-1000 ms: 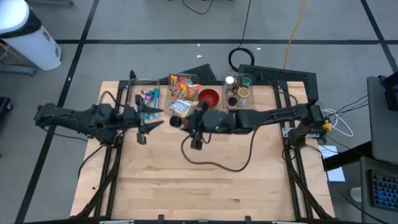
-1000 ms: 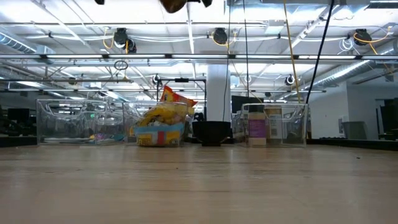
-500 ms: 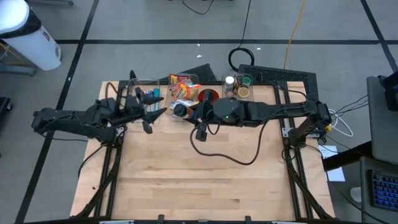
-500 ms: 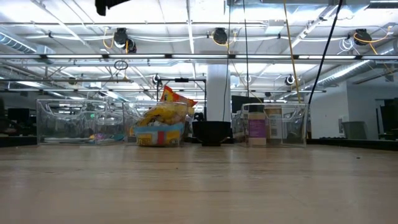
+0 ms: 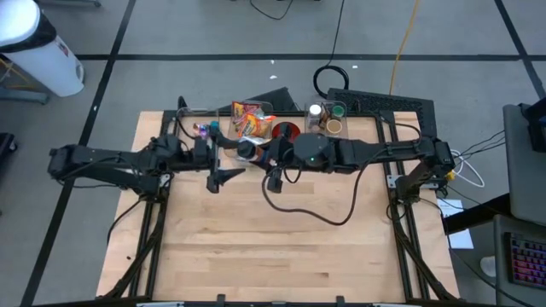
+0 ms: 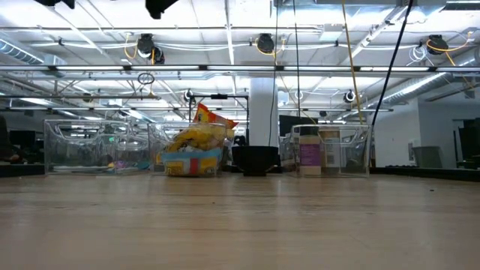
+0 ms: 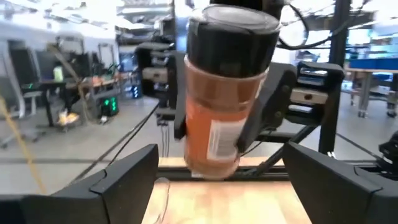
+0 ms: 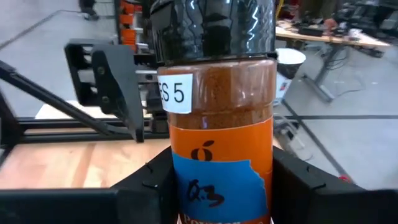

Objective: Pick & Place Food Item
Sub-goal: Put the orange seasoning bottle into the right transparent bin

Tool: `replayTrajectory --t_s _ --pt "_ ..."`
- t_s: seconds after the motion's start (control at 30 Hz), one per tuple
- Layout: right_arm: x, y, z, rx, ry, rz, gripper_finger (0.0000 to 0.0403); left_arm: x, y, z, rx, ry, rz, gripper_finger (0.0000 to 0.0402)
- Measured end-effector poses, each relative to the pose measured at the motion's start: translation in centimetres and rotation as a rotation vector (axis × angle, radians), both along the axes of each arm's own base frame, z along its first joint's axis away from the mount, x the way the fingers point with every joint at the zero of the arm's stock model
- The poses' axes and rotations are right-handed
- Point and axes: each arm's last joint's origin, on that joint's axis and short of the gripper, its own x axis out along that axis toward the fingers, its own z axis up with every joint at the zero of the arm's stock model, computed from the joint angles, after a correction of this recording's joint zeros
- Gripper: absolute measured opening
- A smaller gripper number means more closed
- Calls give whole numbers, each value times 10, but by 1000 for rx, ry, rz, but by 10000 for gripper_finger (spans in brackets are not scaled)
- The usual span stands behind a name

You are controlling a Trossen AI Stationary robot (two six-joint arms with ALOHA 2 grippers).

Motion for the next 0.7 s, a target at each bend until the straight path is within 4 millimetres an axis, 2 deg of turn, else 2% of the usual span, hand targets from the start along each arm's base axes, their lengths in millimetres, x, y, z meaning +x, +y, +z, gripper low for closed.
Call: replayTrajectory --t_s 0.27,0.5,0.7 --pt "0 3 0 66 -11 75 167 15 0 -1 78 -71 -11 340" --pt "1 3 0 81 -13 102 167 21 -2 0 104 -146 -99 325" --pt "1 4 0 94 -14 122 167 31 -2 7 89 -135 -102 310"
